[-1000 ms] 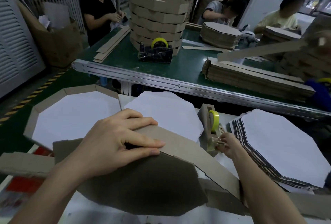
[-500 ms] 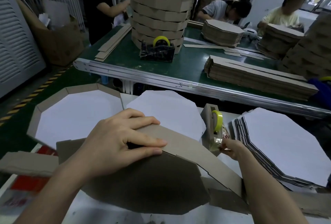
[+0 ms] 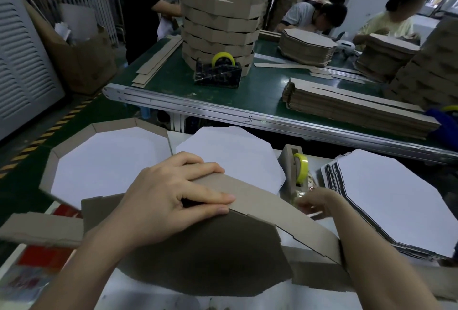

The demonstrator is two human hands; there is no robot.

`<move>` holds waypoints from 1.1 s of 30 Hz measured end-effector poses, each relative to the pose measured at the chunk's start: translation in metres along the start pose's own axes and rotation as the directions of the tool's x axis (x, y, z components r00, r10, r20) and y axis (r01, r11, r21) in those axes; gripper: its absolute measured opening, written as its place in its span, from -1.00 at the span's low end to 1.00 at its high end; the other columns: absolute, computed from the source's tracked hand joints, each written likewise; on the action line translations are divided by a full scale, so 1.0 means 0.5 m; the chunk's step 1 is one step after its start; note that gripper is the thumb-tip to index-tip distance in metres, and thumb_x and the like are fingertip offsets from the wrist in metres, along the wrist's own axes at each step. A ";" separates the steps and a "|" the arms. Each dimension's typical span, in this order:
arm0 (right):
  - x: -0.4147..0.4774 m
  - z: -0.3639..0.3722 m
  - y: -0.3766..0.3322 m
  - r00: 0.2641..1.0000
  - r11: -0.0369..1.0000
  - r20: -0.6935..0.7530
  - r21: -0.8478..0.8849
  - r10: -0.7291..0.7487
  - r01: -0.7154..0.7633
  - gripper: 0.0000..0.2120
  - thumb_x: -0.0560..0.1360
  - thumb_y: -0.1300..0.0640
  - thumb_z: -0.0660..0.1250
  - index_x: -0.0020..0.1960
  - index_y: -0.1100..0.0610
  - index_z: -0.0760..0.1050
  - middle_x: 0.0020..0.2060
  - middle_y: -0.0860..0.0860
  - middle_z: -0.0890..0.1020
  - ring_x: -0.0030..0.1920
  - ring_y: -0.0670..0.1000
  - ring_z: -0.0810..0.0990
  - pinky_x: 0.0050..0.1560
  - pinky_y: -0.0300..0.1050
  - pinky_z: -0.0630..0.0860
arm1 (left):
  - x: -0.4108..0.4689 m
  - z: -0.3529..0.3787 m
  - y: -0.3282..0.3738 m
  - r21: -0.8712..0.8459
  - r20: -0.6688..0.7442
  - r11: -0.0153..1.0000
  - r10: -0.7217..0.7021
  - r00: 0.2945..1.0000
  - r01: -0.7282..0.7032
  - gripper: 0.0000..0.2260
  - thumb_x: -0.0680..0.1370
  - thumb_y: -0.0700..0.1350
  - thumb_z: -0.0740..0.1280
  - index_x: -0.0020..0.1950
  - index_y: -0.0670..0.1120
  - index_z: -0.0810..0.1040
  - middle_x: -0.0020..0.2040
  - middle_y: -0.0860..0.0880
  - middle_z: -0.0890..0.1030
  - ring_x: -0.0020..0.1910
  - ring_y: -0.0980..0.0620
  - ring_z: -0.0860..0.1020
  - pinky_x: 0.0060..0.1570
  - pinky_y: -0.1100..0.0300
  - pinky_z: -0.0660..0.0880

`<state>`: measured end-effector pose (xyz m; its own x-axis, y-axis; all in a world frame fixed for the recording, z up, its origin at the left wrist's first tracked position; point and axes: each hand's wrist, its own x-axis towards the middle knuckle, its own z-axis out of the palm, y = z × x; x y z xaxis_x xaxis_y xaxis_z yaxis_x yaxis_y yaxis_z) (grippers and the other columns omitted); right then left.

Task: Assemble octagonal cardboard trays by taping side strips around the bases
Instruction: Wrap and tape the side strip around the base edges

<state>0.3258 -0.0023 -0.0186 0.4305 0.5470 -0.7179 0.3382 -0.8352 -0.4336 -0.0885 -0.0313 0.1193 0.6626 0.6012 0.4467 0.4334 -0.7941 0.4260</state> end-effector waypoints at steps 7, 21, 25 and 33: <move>-0.123 0.031 -0.163 0.918 0.915 0.047 0.111 -0.394 0.387 -0.66 0.60 0.25 0.30 0.23 -0.15 0.53 -0.29 0.06 0.62 -0.30 -0.03 0.57 -0.31 -0.19 0.52 | -0.016 -0.001 0.002 0.023 -0.032 1.000 0.016 0.999 -0.015 -0.79 0.49 0.32 0.19 0.03 0.44 0.58 0.20 0.29 0.56 0.15 0.23 0.44 -0.19 0.09 0.58; -0.401 0.173 -0.301 0.587 0.549 -0.193 0.219 -0.786 0.807 -0.86 0.56 0.09 0.38 0.02 -0.11 0.68 -0.27 -0.13 0.65 -0.20 -0.12 0.54 -0.21 -0.23 0.48 | -0.124 -0.045 -0.034 -0.023 -0.142 0.999 -0.050 0.989 0.047 -0.81 0.47 0.31 0.21 0.05 0.48 0.51 0.20 0.39 0.46 0.17 0.23 0.43 -0.05 0.30 0.44; -0.453 0.208 -0.312 0.553 0.519 -0.227 0.195 -0.802 0.832 -0.88 0.54 0.08 0.41 -0.05 -0.14 0.68 0.09 -0.26 0.57 0.02 -0.17 0.59 -0.13 -0.23 0.47 | -0.156 -0.055 -0.052 -0.061 -0.178 0.995 -0.085 0.980 0.075 -0.81 0.46 0.31 0.20 0.05 0.46 0.50 0.20 0.40 0.44 0.17 0.33 0.37 -0.01 0.38 0.35; -0.518 0.260 -0.293 0.560 0.523 -0.264 0.202 -0.785 0.828 -0.86 0.54 0.13 0.41 0.01 -0.09 0.67 -0.18 -0.21 0.70 -0.12 -0.16 0.60 -0.19 -0.25 0.51 | -0.189 -0.063 -0.047 -0.093 -0.201 0.994 -0.081 0.976 0.063 -0.77 0.48 0.30 0.20 0.11 0.41 0.51 0.21 0.28 0.51 0.16 0.18 0.46 -0.04 0.21 0.50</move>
<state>0.0558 -0.0289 0.1602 0.1964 0.9770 0.0825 0.3645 0.0054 -0.9312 -0.1808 -0.0666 0.0917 0.4886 0.6691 0.5600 0.4157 -0.7428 0.5248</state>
